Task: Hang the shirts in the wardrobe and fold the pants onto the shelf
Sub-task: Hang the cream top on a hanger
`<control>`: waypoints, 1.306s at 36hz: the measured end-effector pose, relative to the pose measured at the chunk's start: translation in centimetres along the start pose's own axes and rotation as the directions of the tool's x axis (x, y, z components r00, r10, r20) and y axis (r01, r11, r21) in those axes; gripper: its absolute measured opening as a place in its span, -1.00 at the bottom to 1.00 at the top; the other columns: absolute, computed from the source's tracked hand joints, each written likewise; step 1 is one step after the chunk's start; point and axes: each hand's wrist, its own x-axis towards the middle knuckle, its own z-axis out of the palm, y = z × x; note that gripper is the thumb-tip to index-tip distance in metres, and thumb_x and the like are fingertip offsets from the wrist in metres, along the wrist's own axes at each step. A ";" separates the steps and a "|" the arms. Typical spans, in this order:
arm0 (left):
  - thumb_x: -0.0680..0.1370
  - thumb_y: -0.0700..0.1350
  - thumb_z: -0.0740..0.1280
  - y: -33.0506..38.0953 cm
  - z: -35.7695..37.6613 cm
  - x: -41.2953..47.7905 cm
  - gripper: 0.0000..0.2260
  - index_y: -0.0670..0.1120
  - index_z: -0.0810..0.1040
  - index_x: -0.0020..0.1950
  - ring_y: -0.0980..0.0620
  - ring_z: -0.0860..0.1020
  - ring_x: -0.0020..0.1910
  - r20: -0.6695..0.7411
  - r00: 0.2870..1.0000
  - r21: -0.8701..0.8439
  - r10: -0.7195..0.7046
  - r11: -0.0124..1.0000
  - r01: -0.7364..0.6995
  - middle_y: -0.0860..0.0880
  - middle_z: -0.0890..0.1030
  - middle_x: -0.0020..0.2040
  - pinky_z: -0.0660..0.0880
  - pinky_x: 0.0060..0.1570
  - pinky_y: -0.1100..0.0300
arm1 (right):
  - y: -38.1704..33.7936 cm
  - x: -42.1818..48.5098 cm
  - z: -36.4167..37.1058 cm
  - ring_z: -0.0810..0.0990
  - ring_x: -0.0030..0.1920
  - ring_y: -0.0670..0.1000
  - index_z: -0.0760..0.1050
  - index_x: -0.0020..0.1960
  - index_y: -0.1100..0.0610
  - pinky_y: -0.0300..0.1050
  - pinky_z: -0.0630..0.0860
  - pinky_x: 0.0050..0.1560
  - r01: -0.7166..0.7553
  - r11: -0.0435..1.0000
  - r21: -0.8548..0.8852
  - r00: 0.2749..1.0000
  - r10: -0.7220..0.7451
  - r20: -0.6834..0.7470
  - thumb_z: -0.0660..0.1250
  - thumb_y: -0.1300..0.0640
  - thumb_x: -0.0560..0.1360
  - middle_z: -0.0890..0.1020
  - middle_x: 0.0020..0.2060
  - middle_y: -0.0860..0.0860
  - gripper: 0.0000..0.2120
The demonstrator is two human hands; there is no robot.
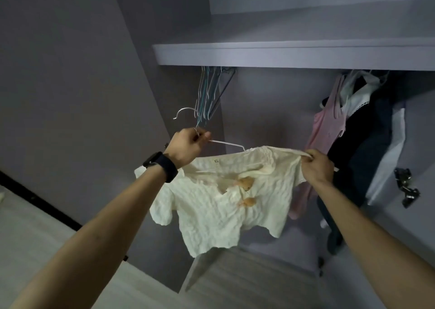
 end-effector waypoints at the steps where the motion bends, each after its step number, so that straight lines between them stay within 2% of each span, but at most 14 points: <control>1: 0.67 0.05 0.25 -0.1 0.0 -0.1 -0.78 0.09 0.55 -0.15 0.20 0.45 -0.34 -0.013 1.000 -0.031 -0.009 0.999 0.009 0.14 0.49 -0.37 0.33 -0.29 0.27 | -0.1 0.0 0.0 0.60 0.14 0.29 0.60 0.17 0.19 0.11 0.54 0.14 -0.002 1.000 -0.023 0.999 0.003 0.045 0.28 0.22 0.56 0.66 0.10 0.24 -0.78; 5: 0.67 0.02 0.25 0.0 0.6 -0.4 -0.73 0.09 0.50 -0.23 0.21 0.44 -0.38 -0.013 1.000 -0.089 -0.011 0.996 0.010 0.14 0.48 -0.38 0.32 -0.32 0.33 | -1.6 -1.0 0.0 0.55 0.30 0.13 0.50 0.38 -0.02 0.14 0.45 0.36 0.066 0.995 0.077 0.996 -0.071 0.062 0.33 0.12 0.55 0.56 0.34 0.06 -0.60; 8: 0.68 0.01 0.24 0.4 1.4 -0.4 -0.75 0.07 0.52 -0.20 0.20 0.45 -0.34 -0.006 1.000 -0.076 -0.002 0.997 0.001 0.14 0.49 -0.35 0.32 -0.28 0.30 | -3.5 -2.4 0.2 0.63 0.08 0.02 0.61 0.20 -0.03 -0.02 0.54 0.19 0.271 0.953 0.139 0.963 -0.267 -0.045 0.37 -0.02 0.56 0.64 0.14 -0.01 -0.76; 10: 0.68 0.00 0.24 0.8 1.8 -0.3 -0.76 0.07 0.51 -0.19 0.17 0.46 -0.33 -0.006 1.000 -0.066 0.009 0.998 -0.010 0.13 0.49 -0.35 0.33 -0.26 0.26 | -4.7 -3.1 0.5 0.66 -0.07 -0.10 0.67 0.08 -0.03 -0.19 0.56 0.03 0.379 0.919 0.110 0.921 -0.386 0.053 0.43 -0.12 0.53 0.66 -0.02 -0.07 -0.77; 14: 0.68 0.00 0.24 1.3 2.5 0.1 -0.76 0.04 0.54 -0.17 0.06 0.45 -0.35 -0.003 1.000 -0.030 0.019 0.999 -0.019 0.10 0.48 -0.39 0.32 -0.24 0.16 | -5.7 -3.4 0.8 0.66 -0.12 -0.02 0.72 0.02 0.06 -0.14 0.54 0.00 0.487 0.871 -0.065 0.849 -0.454 0.269 0.47 -0.01 0.52 0.67 -0.10 0.01 -0.83; 19: 0.68 0.00 0.24 1.8 3.5 0.2 -0.73 0.05 0.44 -0.23 -0.04 0.43 -0.35 -0.041 0.999 0.052 0.029 0.998 -0.027 0.09 0.43 -0.41 0.26 -0.31 0.11 | -5.3 -3.2 0.7 0.65 -0.03 0.08 0.71 0.07 0.16 -0.28 0.39 0.02 0.554 0.818 -0.156 0.817 -0.498 0.292 0.41 0.16 0.57 0.69 -0.05 0.08 -0.86; 27: 0.68 0.00 0.21 2.2 5.3 -0.1 -0.70 -0.19 0.58 -0.02 -0.33 0.57 -0.04 -0.045 0.998 0.165 0.044 0.986 -0.036 -0.24 0.66 -0.06 0.36 -0.21 0.01 | -8.6 -5.6 1.6 0.66 -0.12 -0.02 0.71 -0.06 0.08 -0.35 0.39 -0.09 0.480 0.877 0.026 0.876 -0.481 0.041 0.44 0.14 0.53 0.71 -0.15 -0.02 -0.93; 31: 0.68 -0.03 0.25 2.9 5.0 0.1 -0.63 0.08 0.36 -0.34 -0.27 0.54 -0.15 -0.079 0.996 0.058 0.034 0.998 -0.029 -0.06 0.60 -0.30 0.22 -0.26 0.09 | -10.0 -6.2 2.0 0.69 -0.09 -0.21 0.72 0.03 -0.02 -0.29 0.58 0.02 0.420 0.855 0.305 0.853 -0.486 0.188 0.48 -0.01 0.50 0.73 -0.08 -0.14 -0.86; 33: 0.67 -0.04 0.26 2.7 4.5 -0.1 -0.65 0.10 0.38 -0.32 -0.17 0.53 -0.22 -0.062 0.998 0.005 0.025 1.000 -0.024 0.12 0.49 -0.41 0.21 -0.28 0.16 | -8.8 -4.5 1.2 0.68 0.07 -0.08 0.68 0.16 -0.03 -0.15 0.56 0.18 0.395 0.900 0.183 0.899 -0.420 0.123 0.45 0.05 0.52 0.69 0.10 -0.07 -0.78; 36: 0.67 -0.01 0.25 2.1 3.8 -0.3 -0.78 0.05 0.53 -0.16 -0.13 0.59 -0.16 -0.047 0.999 -0.075 0.002 0.997 -0.005 -0.01 0.58 -0.30 0.41 -0.17 0.08 | -5.5 -2.1 -0.5 0.51 0.33 0.12 0.45 0.44 -0.05 -0.04 0.43 0.32 0.273 0.948 -0.160 0.930 -0.217 0.297 0.37 0.13 0.50 0.49 0.37 0.07 -0.49; 39: 0.67 0.01 0.25 1.1 2.9 -0.1 -0.80 -0.02 0.59 -0.06 -0.10 0.59 -0.15 -0.073 0.997 -0.113 -0.013 0.994 0.005 -0.07 0.62 -0.22 0.43 -0.15 0.10 | -2.6 -1.5 -0.8 0.58 -0.02 0.24 0.55 -0.13 0.06 0.01 0.47 -0.05 0.238 0.913 -0.332 0.939 -0.129 0.318 0.24 0.07 0.49 0.63 -0.15 0.11 -0.87; 41: 0.67 0.00 0.24 0.7 2.5 -0.1 -0.80 0.00 0.58 -0.08 -0.08 0.56 -0.17 -0.089 0.996 -0.085 -0.015 0.996 0.008 -0.05 0.60 -0.24 0.33 -0.25 0.20 | -1.0 -1.0 -0.9 0.57 -0.12 0.30 0.44 -0.25 0.14 0.05 0.46 -0.13 0.185 0.934 -0.307 0.972 -0.127 0.198 0.27 0.16 0.53 0.61 -0.25 0.22 -0.81; 44: 0.68 -0.01 0.24 0.0 2.0 -0.2 -0.83 0.04 0.55 -0.08 -0.05 0.50 -0.20 -0.108 0.993 -0.079 -0.046 0.996 0.038 -0.03 0.56 -0.26 0.26 -0.30 0.26 | -0.2 -0.6 -1.7 0.59 -0.05 0.34 0.62 -0.04 0.19 0.06 0.52 -0.04 0.146 0.958 -0.247 0.988 -0.130 0.078 0.28 0.24 0.55 0.67 -0.08 0.30 -0.86; 47: 0.68 -0.01 0.24 -0.4 1.8 -0.4 -0.81 0.03 0.56 -0.09 -0.07 0.51 -0.22 -0.096 0.993 -0.106 -0.071 0.993 0.060 -0.08 0.55 -0.26 0.36 -0.21 0.11 | -0.5 -0.7 -1.7 0.58 0.23 0.25 0.56 0.34 0.09 0.03 0.49 0.23 0.154 0.963 -0.221 0.982 -0.123 0.144 0.35 0.21 0.50 0.63 0.24 0.16 -0.60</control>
